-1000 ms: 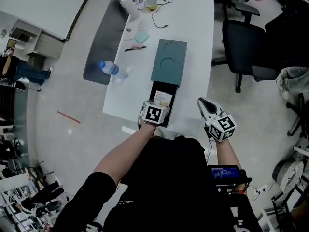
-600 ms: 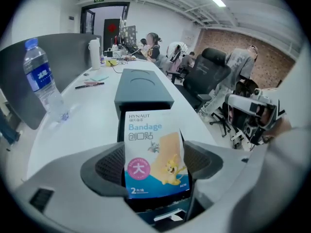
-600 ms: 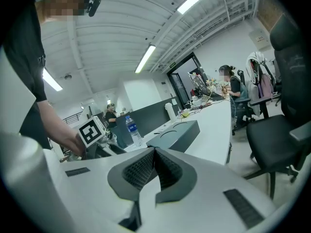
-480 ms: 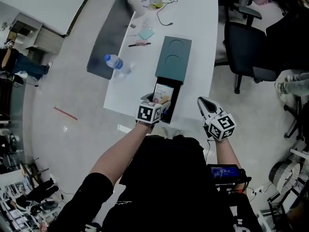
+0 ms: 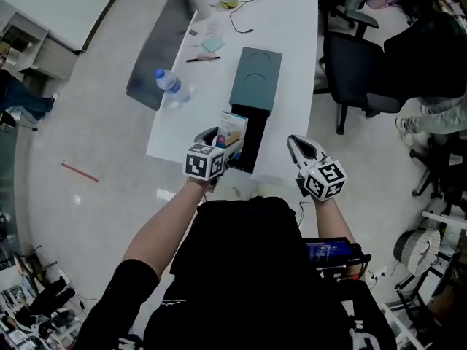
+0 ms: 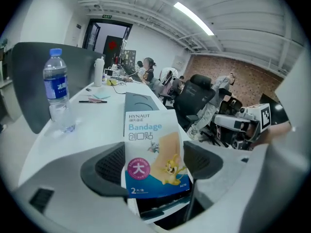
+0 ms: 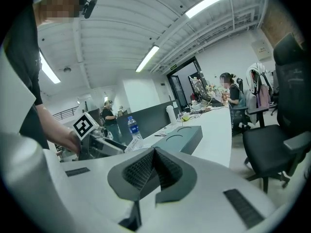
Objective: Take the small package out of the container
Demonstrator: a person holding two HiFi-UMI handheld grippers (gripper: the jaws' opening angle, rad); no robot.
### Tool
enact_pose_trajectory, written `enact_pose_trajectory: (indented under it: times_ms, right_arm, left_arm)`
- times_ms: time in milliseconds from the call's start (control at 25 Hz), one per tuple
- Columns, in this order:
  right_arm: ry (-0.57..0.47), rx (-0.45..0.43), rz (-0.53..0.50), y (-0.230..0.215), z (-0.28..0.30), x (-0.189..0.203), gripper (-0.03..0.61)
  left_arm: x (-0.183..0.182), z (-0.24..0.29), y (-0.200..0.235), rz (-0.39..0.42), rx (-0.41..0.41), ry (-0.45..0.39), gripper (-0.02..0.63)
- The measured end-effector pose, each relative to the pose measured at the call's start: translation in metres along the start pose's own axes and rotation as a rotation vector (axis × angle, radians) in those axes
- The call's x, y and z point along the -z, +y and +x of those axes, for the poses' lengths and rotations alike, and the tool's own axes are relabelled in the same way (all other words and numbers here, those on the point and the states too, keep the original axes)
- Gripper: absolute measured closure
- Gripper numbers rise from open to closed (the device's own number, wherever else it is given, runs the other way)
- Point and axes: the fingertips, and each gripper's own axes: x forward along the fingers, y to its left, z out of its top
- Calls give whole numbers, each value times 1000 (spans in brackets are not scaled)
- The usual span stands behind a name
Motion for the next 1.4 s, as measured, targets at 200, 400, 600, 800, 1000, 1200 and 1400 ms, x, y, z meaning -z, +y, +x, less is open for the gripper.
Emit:
enact_pose_trajectory:
  times_ms: [200,400,600,800,1000,1200,1400]
  right_arm:
    - [-16,-11,-32,24,4,-9,552]
    - [-20,-3,-58,42,-4,-12,552]
    - [-28,10,-74,57,-15,-12,552]
    - [-25,30,-82,72,-30,-5,552]
    - [-37,53,-71,87,-39,2,552]
    - [-44,58,-78,104,-42,6,552]
    - [-52,63,-89,121,-49,12,552]
  left_arm:
    - [-9,-27,16,13,-11,-75,236]
    - [-11,-53,24,14,-13,-141,236]
    - [-5,-83,30,22,-23,-187,235]
    - [7,-110,34,36,-22,-214,236]
    - [20,-134,40,42,-22,-235,235]
    - [34,-151,44,46,-19,-248,235]
    - [48,-167,43,42,-15,-257,235]
